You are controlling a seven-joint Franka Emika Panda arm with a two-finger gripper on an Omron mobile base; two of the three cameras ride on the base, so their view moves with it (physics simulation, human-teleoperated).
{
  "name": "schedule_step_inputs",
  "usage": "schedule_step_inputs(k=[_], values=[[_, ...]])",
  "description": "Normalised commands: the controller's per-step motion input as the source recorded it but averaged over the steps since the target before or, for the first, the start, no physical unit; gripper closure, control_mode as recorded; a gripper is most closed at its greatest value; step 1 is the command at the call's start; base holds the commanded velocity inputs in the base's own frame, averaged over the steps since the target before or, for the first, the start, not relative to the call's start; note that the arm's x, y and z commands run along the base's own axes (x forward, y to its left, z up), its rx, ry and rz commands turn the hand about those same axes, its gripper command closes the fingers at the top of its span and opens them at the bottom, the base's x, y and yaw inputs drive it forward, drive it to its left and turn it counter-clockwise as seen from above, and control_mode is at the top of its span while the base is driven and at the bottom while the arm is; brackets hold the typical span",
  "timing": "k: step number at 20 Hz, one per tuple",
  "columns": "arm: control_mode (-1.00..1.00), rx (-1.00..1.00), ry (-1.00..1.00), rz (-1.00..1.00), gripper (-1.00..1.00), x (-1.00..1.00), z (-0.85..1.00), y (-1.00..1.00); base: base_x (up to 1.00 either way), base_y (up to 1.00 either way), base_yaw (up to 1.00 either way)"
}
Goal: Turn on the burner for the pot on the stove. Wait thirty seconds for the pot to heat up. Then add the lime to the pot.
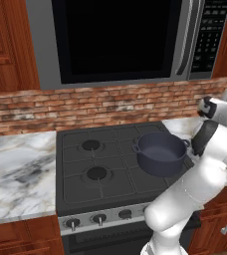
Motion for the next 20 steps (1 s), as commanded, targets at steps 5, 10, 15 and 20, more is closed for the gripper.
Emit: schedule_step_inputs(k=[5,10,15,20], values=[[-1.00,0.00,0.02,0.02,-1.00,0.20,-0.24,0.00,0.00,0.00,0.00],[-1.00,0.00,0.01,0.03,-1.00,0.12,-0.32,0.00,0.00,0.00,0.00],[-1.00,0.00,0.00,0.03,-1.00,0.09,0.00,0.00,0.00,0.00,0.00],[-1.00,0.00,0.00,0.00,-1.00,0.18,0.00,0.00,0.00,0.00,0.00]])
